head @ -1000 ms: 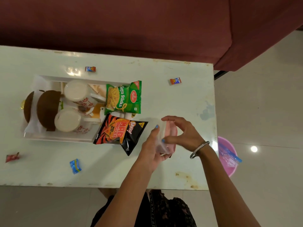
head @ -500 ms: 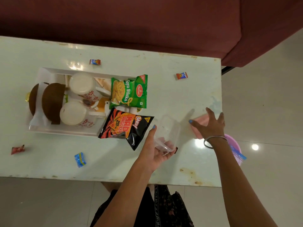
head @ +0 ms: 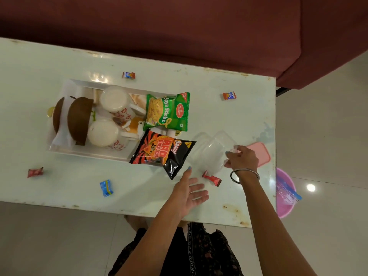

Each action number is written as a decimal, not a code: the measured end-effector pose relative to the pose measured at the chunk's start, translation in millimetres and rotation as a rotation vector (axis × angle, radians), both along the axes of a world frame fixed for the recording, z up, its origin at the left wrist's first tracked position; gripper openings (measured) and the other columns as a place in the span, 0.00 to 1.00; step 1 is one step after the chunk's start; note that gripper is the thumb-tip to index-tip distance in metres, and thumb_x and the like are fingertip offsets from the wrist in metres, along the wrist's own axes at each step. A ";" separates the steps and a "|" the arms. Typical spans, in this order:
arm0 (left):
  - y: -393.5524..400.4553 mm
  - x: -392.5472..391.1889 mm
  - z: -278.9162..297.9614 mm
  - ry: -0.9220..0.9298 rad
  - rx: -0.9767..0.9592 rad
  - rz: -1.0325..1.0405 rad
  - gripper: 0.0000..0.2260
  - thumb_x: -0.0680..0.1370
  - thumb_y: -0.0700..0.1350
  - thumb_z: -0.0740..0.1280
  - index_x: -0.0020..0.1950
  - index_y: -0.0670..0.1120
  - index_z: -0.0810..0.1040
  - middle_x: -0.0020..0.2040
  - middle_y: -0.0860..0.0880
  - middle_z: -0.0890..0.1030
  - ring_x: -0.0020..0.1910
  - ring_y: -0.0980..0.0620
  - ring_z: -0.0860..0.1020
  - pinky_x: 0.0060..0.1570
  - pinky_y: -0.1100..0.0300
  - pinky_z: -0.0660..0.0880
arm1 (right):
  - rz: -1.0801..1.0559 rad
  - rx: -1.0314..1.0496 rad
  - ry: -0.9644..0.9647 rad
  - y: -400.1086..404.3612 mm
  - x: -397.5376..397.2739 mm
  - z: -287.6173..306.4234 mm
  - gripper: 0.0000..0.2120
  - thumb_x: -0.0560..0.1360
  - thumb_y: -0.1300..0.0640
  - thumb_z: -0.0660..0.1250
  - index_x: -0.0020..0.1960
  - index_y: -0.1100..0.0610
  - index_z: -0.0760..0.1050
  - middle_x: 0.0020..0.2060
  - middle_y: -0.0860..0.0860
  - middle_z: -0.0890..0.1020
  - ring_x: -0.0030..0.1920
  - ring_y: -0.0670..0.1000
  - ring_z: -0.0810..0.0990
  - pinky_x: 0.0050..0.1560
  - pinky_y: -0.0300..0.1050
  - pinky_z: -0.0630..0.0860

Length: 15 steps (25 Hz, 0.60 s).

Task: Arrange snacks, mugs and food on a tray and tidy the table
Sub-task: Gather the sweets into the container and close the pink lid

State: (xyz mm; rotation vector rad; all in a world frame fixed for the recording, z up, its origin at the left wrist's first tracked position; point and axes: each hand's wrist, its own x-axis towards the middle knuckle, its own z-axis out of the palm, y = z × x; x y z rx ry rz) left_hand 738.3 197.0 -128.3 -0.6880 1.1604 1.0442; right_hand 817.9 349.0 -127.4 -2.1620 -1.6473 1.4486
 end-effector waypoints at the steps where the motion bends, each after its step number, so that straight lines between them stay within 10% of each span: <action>1: -12.9 -1.2 -3.1 0.016 -0.024 -0.027 0.21 0.76 0.56 0.63 0.55 0.38 0.73 0.54 0.38 0.78 0.46 0.41 0.79 0.43 0.51 0.79 | -0.027 -0.005 0.009 2.9 -0.9 -2.5 0.18 0.72 0.60 0.67 0.62 0.59 0.73 0.38 0.58 0.83 0.36 0.57 0.82 0.53 0.47 0.78; 7: -91.5 -29.6 -18.4 0.425 -0.313 -0.032 0.08 0.74 0.43 0.68 0.42 0.38 0.76 0.34 0.44 0.77 0.26 0.49 0.72 0.26 0.61 0.69 | -0.056 0.105 -0.197 -20.9 14.7 -11.9 0.13 0.72 0.62 0.64 0.56 0.58 0.77 0.49 0.61 0.83 0.51 0.61 0.81 0.55 0.52 0.76; 15: -150.1 -94.0 -32.4 1.251 -0.661 -0.073 0.24 0.64 0.46 0.77 0.54 0.40 0.71 0.47 0.47 0.71 0.46 0.50 0.71 0.46 0.58 0.69 | 0.377 0.215 -0.240 -120.1 -4.5 -32.8 0.20 0.68 0.57 0.73 0.59 0.56 0.74 0.63 0.61 0.68 0.59 0.65 0.73 0.53 0.56 0.74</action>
